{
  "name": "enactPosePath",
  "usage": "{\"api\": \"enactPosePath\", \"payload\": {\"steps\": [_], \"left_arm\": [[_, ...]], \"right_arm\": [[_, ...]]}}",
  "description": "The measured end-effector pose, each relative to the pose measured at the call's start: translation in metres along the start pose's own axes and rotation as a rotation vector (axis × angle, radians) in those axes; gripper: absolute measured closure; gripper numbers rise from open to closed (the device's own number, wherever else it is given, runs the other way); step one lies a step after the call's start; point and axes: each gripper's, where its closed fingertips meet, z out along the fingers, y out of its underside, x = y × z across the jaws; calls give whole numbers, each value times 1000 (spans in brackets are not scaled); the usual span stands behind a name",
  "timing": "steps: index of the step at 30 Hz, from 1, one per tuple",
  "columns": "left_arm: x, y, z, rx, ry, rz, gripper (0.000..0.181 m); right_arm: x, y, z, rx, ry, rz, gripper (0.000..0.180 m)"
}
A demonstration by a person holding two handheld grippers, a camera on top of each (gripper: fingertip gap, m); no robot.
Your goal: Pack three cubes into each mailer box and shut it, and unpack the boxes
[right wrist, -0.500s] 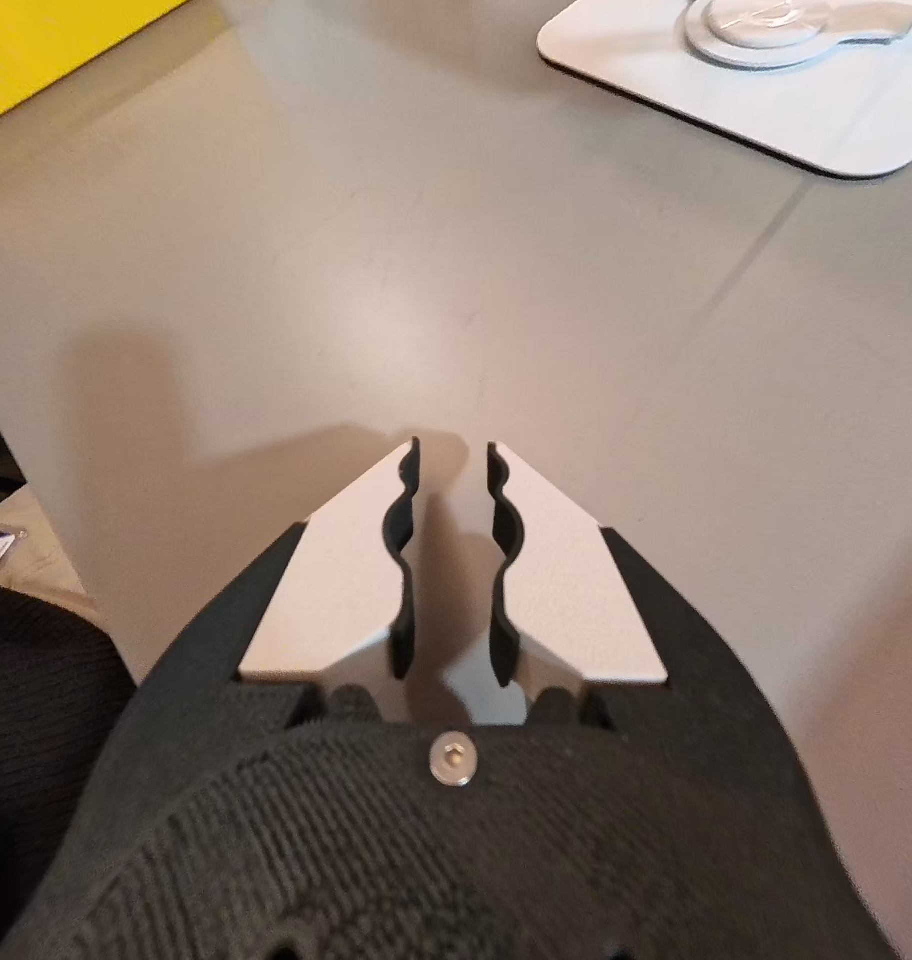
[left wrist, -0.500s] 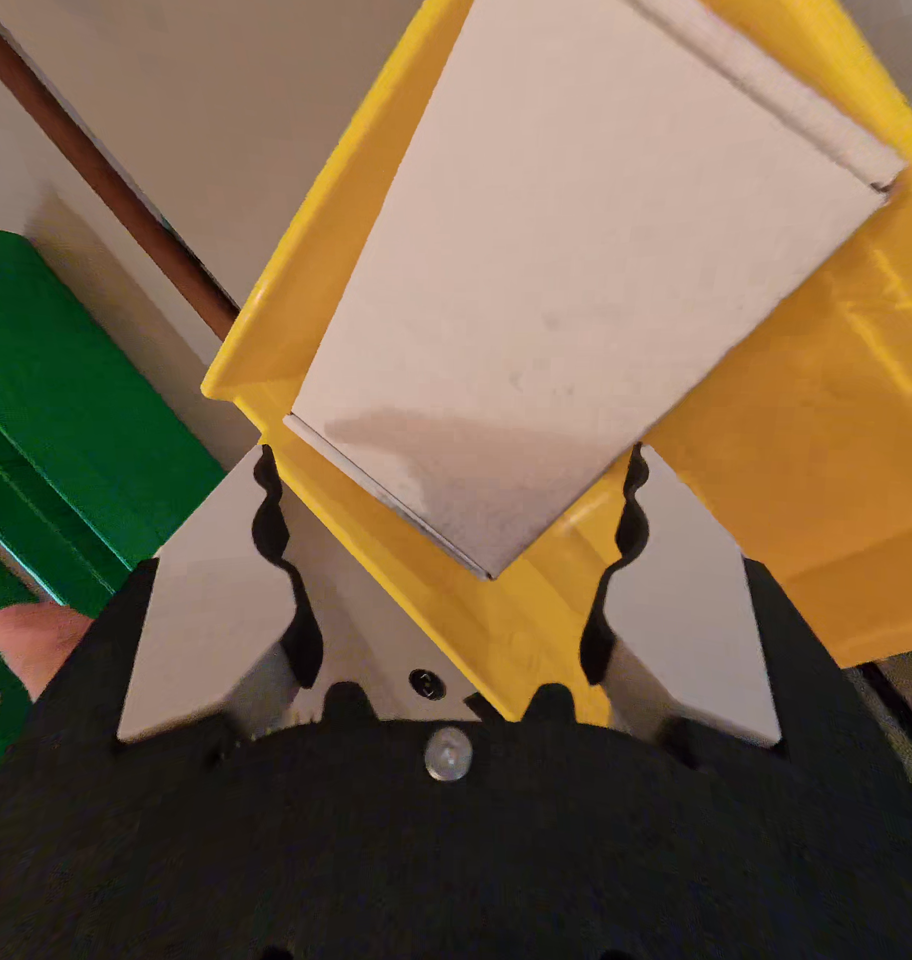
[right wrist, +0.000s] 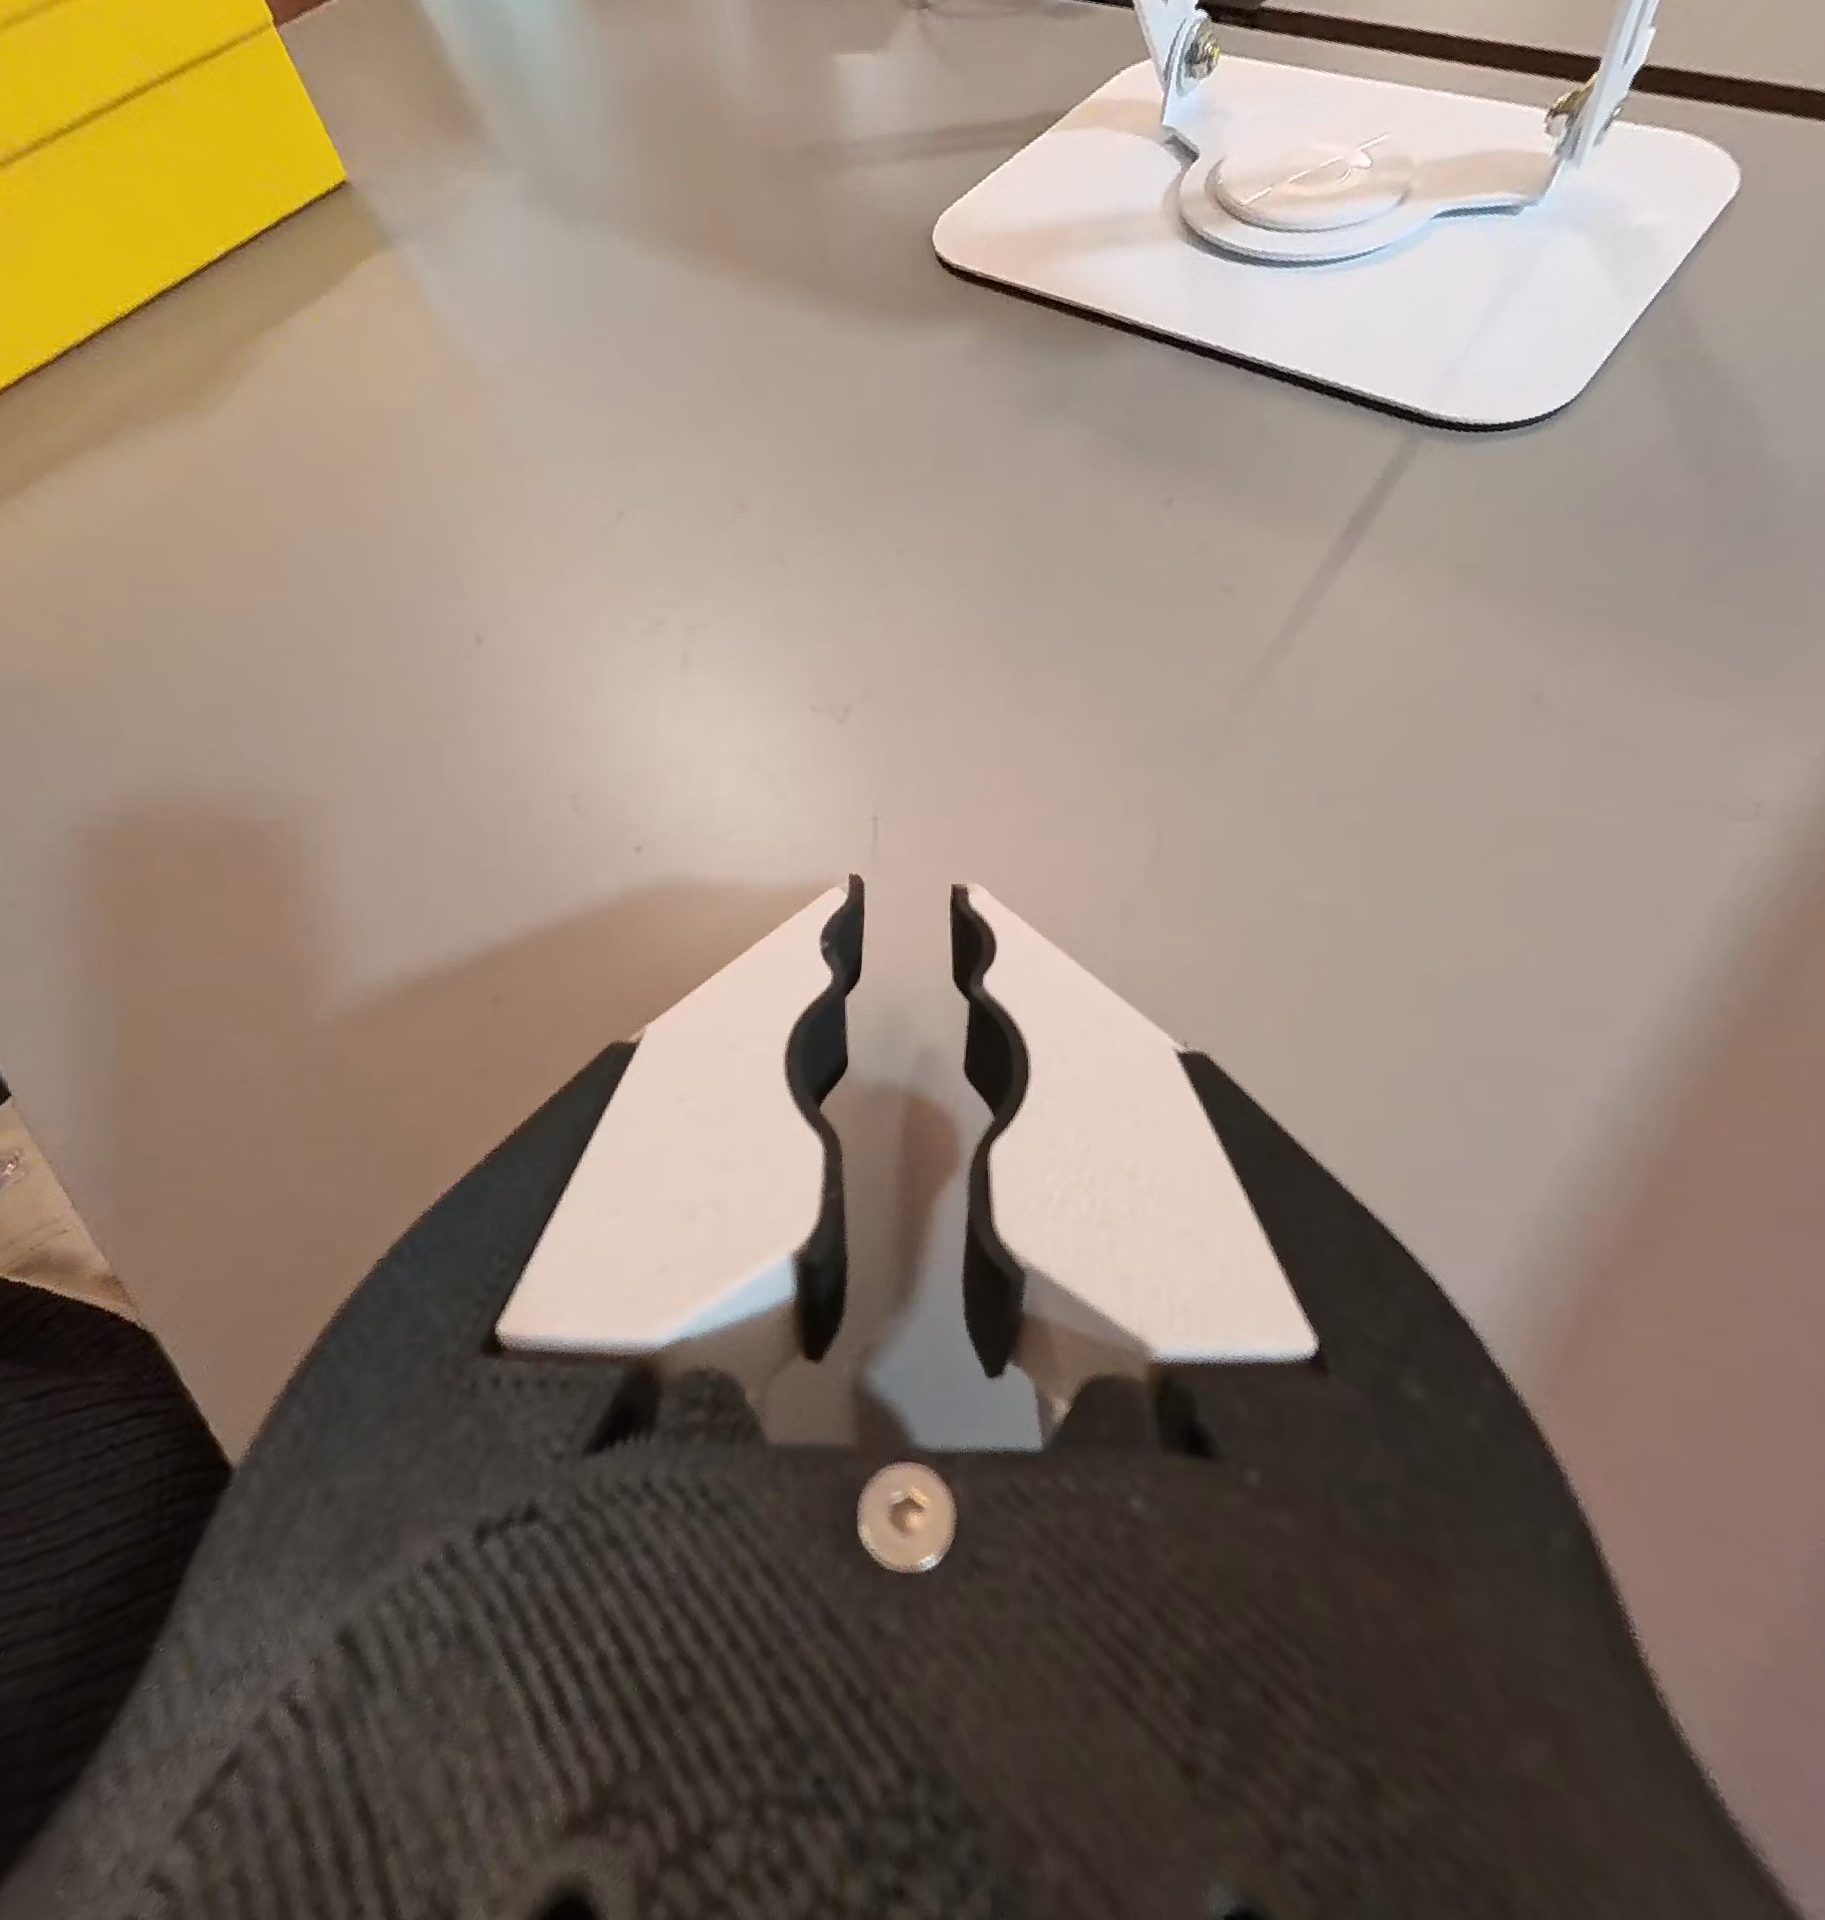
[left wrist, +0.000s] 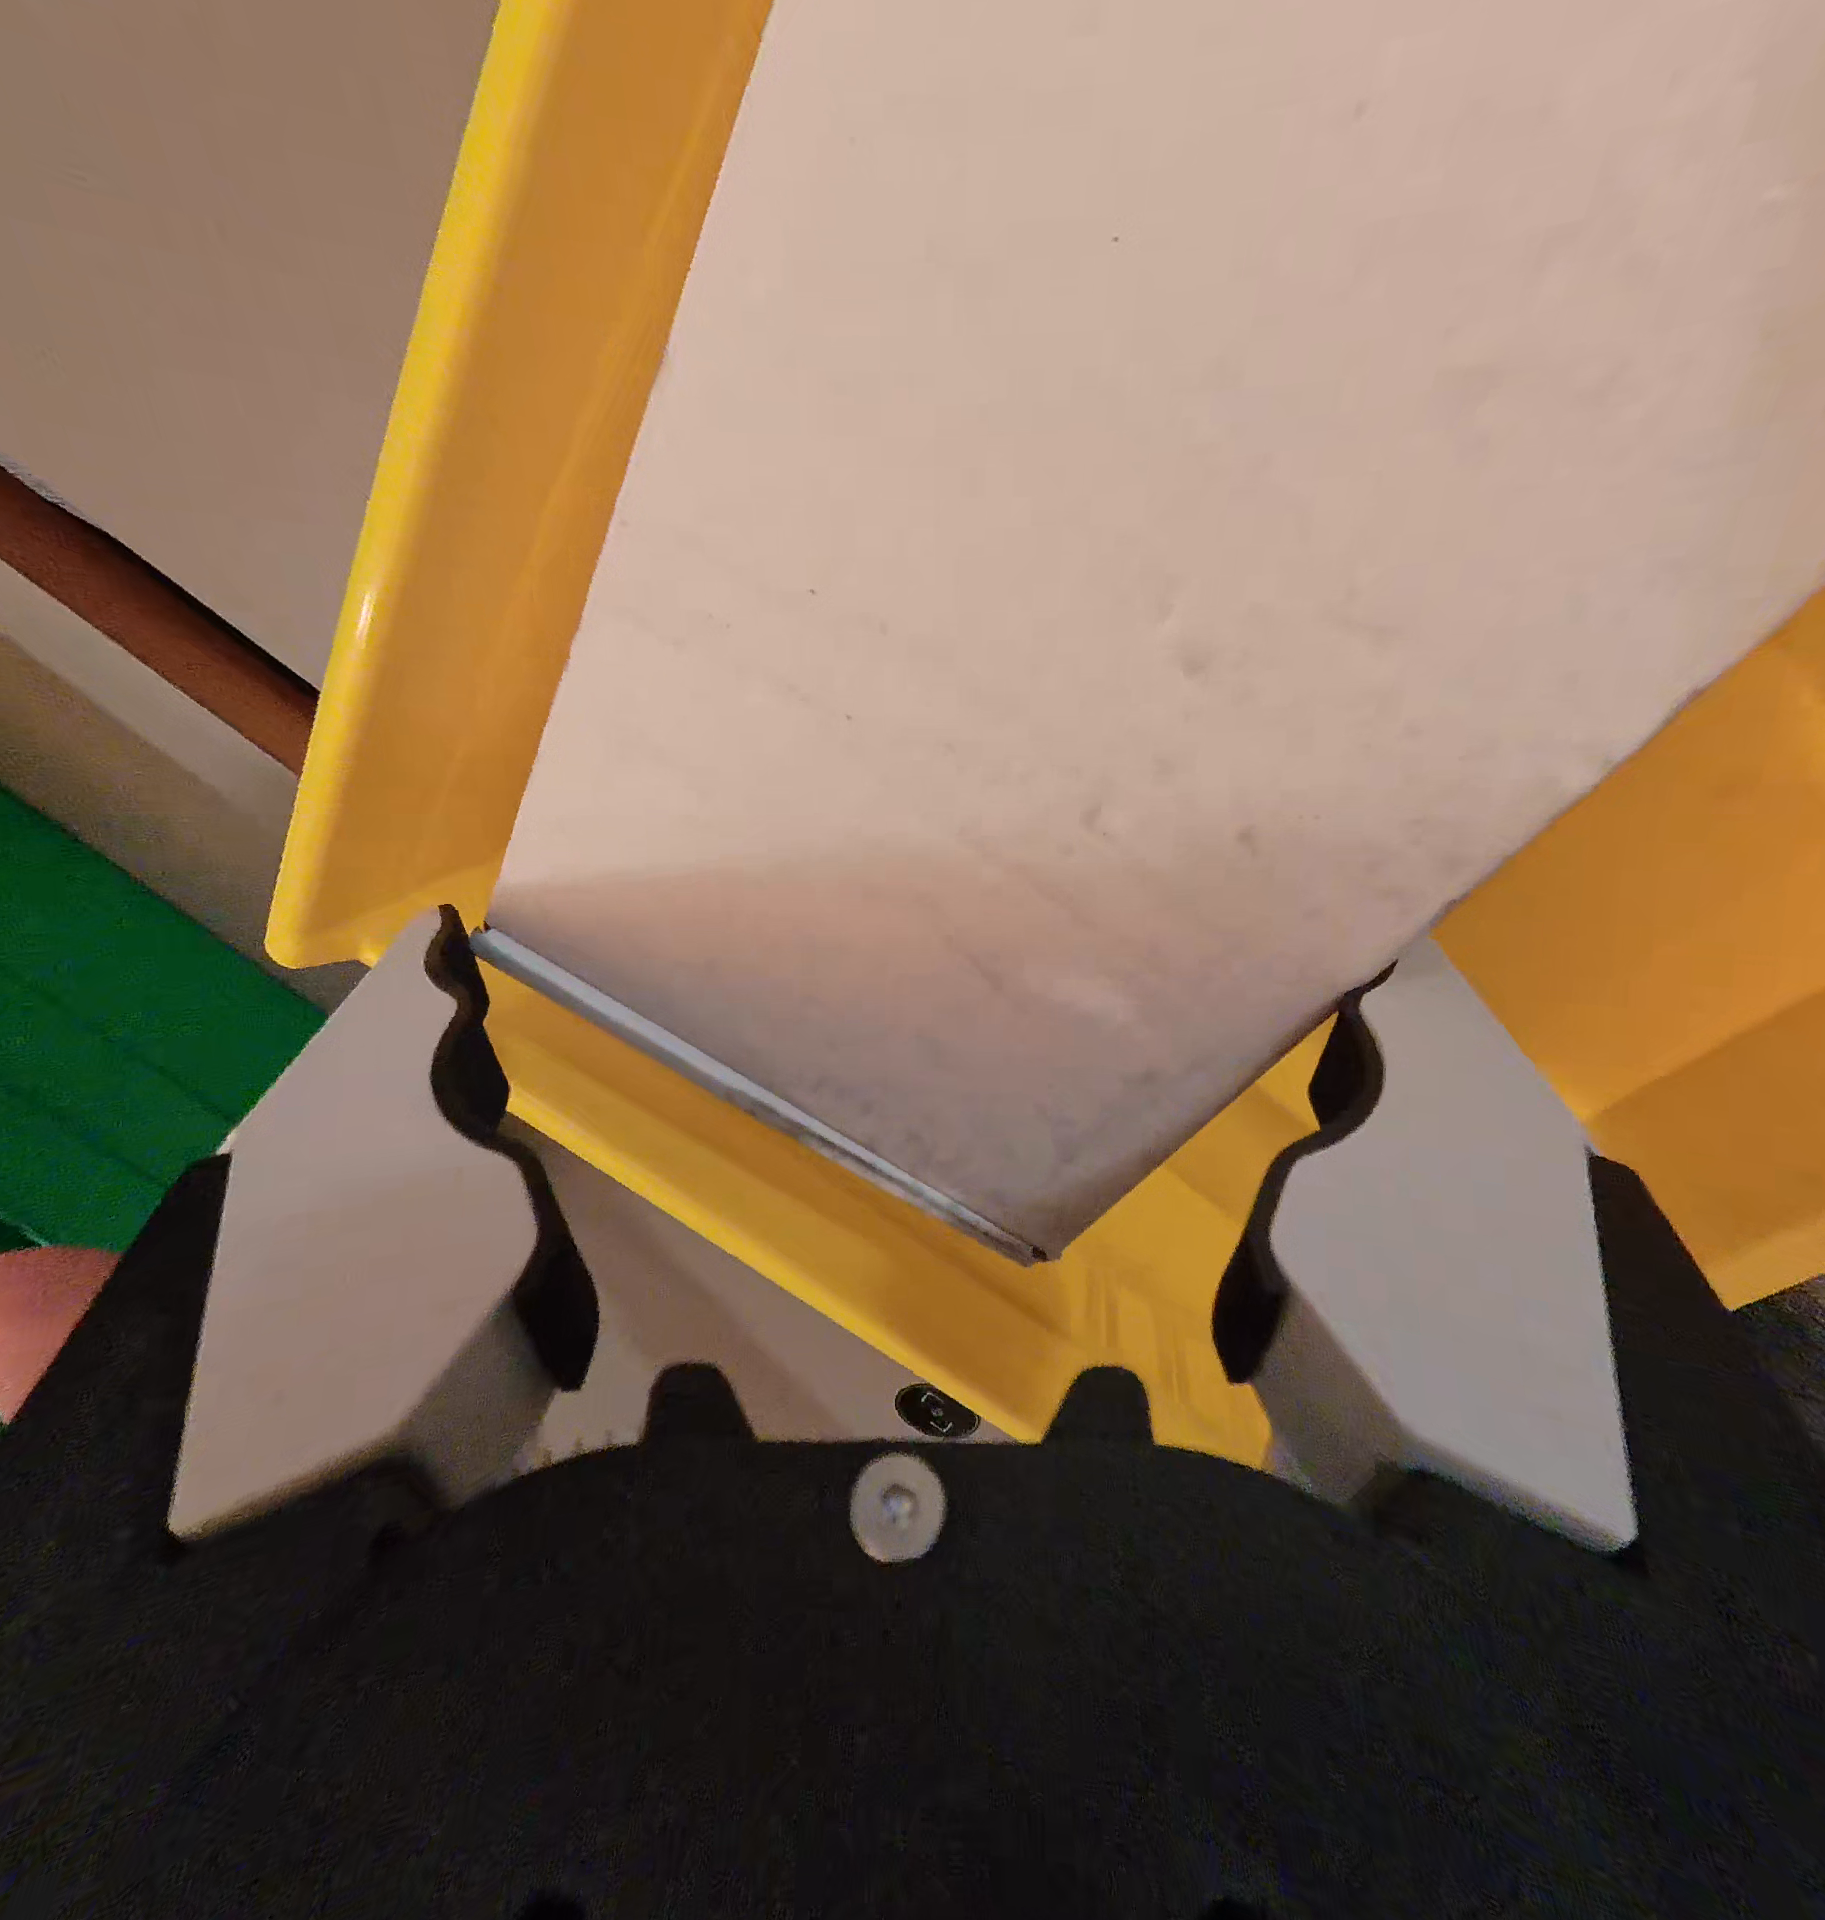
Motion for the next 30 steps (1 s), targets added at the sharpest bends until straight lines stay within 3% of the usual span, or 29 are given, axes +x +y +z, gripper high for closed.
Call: {"api": "enactPosePath", "payload": {"steps": [5,13,18,21,30], "left_arm": [[6,8,-10,-38,-33,5,32],[19,19,-32,84,-45,-152,35],[9,18,-20,191,-162,-416,35],[26,21,-10,151,-165,-414,34],[41,27,-31,185,-413,-254,52]], "right_arm": [[-4,-2,-2,16,-15,-20,165],[-11,-2,-7,30,-61,-30,166],[-16,0,-11,34,-82,-24,166],[-17,0,-11,34,-84,-23,166],[-19,2,-10,20,-84,-26,166]]}}
